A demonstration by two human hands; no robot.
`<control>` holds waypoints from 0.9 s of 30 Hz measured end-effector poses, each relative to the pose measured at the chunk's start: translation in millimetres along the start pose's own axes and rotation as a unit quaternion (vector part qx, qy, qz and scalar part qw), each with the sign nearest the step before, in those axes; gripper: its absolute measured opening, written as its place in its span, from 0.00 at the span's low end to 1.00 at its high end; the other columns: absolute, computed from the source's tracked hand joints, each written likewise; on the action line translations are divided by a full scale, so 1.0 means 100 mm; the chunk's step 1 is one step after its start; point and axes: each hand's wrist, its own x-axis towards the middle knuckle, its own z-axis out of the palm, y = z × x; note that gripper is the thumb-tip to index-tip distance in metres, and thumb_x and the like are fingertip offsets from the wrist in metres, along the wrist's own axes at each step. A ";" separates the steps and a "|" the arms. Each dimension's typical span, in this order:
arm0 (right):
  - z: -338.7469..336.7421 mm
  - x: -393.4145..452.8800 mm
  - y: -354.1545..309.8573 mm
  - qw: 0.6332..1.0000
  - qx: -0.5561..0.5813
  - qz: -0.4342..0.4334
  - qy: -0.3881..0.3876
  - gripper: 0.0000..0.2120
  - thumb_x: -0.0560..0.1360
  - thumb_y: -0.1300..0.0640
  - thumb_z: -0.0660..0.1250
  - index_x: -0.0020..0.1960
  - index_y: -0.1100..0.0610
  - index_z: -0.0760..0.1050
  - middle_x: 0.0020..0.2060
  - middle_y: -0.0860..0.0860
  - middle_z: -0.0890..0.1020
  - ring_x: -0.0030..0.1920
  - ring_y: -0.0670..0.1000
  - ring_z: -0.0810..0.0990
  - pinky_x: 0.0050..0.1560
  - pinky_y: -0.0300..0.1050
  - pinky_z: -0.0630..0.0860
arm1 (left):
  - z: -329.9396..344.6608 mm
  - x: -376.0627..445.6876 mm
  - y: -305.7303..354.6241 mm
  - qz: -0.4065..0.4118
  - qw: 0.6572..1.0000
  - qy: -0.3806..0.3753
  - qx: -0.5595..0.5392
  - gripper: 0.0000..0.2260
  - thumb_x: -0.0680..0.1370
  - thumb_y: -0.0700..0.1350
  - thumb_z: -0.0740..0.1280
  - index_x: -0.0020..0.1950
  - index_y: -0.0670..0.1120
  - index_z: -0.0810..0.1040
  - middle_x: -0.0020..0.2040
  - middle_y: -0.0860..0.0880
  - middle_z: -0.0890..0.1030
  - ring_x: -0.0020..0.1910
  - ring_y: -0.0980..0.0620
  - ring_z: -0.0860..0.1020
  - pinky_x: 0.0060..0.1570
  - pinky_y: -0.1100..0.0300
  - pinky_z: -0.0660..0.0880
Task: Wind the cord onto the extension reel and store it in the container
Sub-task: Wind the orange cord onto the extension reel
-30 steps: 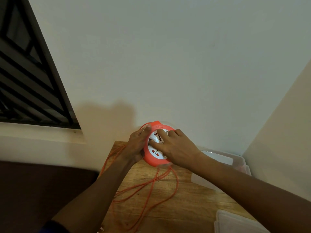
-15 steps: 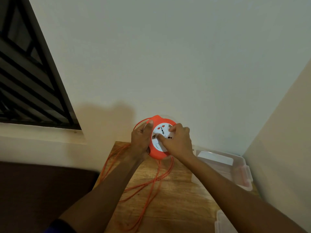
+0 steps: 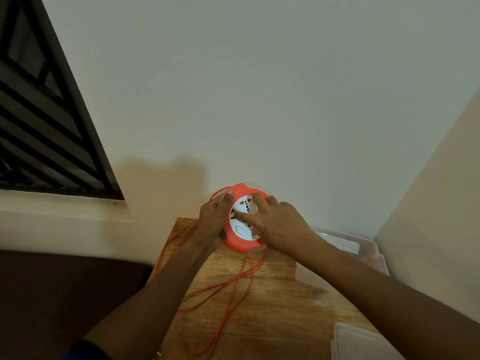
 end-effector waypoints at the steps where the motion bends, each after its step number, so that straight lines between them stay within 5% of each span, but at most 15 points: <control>1: -0.01 0.00 -0.02 1.000 -0.012 -0.003 0.007 0.30 0.76 0.55 0.66 0.74 0.43 0.60 0.61 0.60 0.73 0.54 0.62 0.76 0.39 0.49 0.74 | 0.00 0.00 0.00 0.000 1.000 0.003 -0.001 0.19 0.73 0.61 0.72 0.55 0.49 0.86 0.51 0.46 0.89 0.47 0.44 0.89 0.41 0.51 0.85; 11: 0.04 0.11 0.02 0.996 -0.045 -0.063 0.053 0.32 0.72 0.49 0.71 0.73 0.46 0.63 0.49 0.57 0.82 0.46 0.59 0.81 0.38 0.47 0.74 | 0.00 -0.03 0.07 -0.011 1.000 0.009 0.009 0.13 0.79 0.57 0.68 0.56 0.51 0.84 0.49 0.49 0.90 0.46 0.46 0.89 0.38 0.55 0.84; 16: 0.10 0.12 -0.06 0.966 0.174 0.166 0.094 0.32 0.66 0.35 0.69 0.68 0.40 0.69 0.51 0.48 0.85 0.48 0.54 0.83 0.41 0.46 0.78 | 0.03 -0.02 0.06 0.010 0.999 0.032 0.005 0.10 0.81 0.54 0.68 0.51 0.51 0.86 0.48 0.48 0.90 0.46 0.47 0.89 0.38 0.56 0.84; 19: 0.09 0.15 -0.12 0.868 0.384 0.306 0.073 0.25 0.67 0.39 0.70 0.63 0.40 0.74 0.55 0.46 0.83 0.53 0.51 0.81 0.47 0.45 0.76 | 0.06 -0.02 0.03 0.025 0.998 0.056 -0.002 0.12 0.82 0.53 0.68 0.44 0.56 0.89 0.44 0.51 0.90 0.41 0.50 0.89 0.34 0.59 0.83; 21: 0.09 0.16 -0.14 0.762 0.536 0.359 0.053 0.23 0.71 0.49 0.72 0.65 0.46 0.75 0.61 0.51 0.80 0.57 0.53 0.80 0.49 0.45 0.79 | 0.06 -0.03 0.01 0.038 0.997 0.074 0.001 0.12 0.82 0.53 0.68 0.42 0.59 0.89 0.42 0.53 0.90 0.40 0.51 0.89 0.32 0.60 0.83; 24: 0.01 0.14 -0.27 0.468 0.773 0.429 -0.009 0.23 0.73 0.60 0.72 0.66 0.57 0.72 0.46 0.57 0.86 0.37 0.53 0.83 0.29 0.42 0.75 | 0.03 -0.02 -0.03 0.057 0.995 0.076 0.006 0.11 0.82 0.53 0.68 0.46 0.55 0.88 0.45 0.50 0.90 0.42 0.49 0.89 0.34 0.59 0.83; 25: -0.03 0.13 -0.31 0.428 0.797 0.425 -0.029 0.20 0.73 0.60 0.71 0.63 0.58 0.72 0.41 0.57 0.86 0.30 0.49 0.80 0.28 0.40 0.75 | 0.01 -0.02 -0.03 0.058 0.996 0.070 0.009 0.11 0.82 0.53 0.67 0.47 0.53 0.88 0.45 0.49 0.90 0.42 0.50 0.89 0.34 0.59 0.83; 27: -0.06 0.14 -0.37 0.479 0.787 0.385 -0.060 0.20 0.72 0.58 0.71 0.60 0.58 0.68 0.39 0.57 0.86 0.25 0.45 0.76 0.28 0.39 0.76 | 0.00 -0.01 -0.05 0.050 0.997 0.065 0.005 0.13 0.83 0.53 0.66 0.49 0.48 0.87 0.43 0.48 0.89 0.39 0.52 0.88 0.33 0.62 0.82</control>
